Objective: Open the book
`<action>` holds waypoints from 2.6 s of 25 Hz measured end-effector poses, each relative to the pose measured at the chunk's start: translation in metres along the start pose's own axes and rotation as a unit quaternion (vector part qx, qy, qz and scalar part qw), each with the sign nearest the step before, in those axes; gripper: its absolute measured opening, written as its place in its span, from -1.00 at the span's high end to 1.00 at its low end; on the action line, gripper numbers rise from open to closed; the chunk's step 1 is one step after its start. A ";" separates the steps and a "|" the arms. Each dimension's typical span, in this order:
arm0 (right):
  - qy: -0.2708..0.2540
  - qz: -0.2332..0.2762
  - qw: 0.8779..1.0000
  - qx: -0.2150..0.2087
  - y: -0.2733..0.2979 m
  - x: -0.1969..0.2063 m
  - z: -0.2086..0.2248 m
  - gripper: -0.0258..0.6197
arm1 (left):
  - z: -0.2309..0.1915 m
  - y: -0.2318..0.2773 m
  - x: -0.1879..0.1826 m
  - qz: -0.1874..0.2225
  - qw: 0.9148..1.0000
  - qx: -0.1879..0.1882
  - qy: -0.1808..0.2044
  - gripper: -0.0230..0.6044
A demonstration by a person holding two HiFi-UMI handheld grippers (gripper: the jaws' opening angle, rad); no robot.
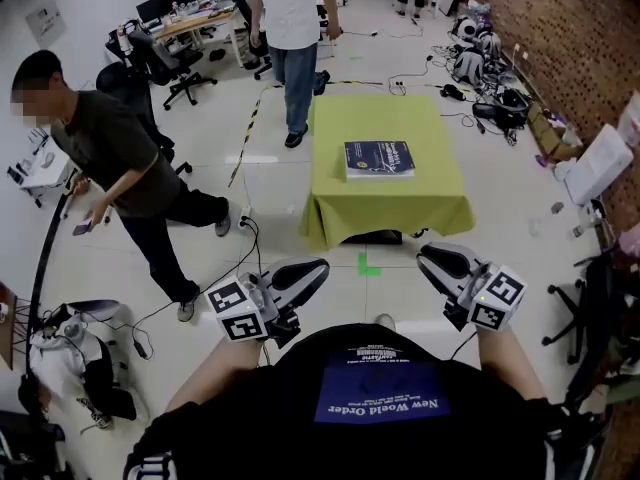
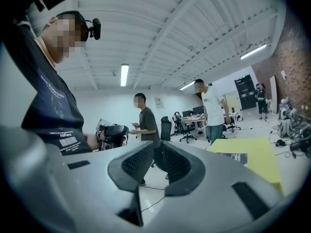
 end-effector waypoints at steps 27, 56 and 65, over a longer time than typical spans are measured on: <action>-0.054 -0.100 0.992 -0.053 0.204 -0.025 0.259 0.67 | -0.268 0.122 -0.078 0.000 0.999 -0.038 -0.010 0.90; -0.421 -0.360 0.818 -0.158 0.349 0.182 0.370 0.23 | -0.411 0.162 0.017 -0.042 0.982 -0.109 -0.148 0.90; -0.467 -0.348 0.801 -0.137 0.350 0.198 0.366 0.23 | -0.422 0.147 0.036 -0.036 0.979 -0.105 -0.169 0.90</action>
Point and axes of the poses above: the fingertips, and each gripper's own axes: y forward along the fingers, z to its right, x out of its underside, the point moved 10 cm from there along -y, backward along the fingers, and after that the axes turned 8 degrees about x, right-handed, at the moved point
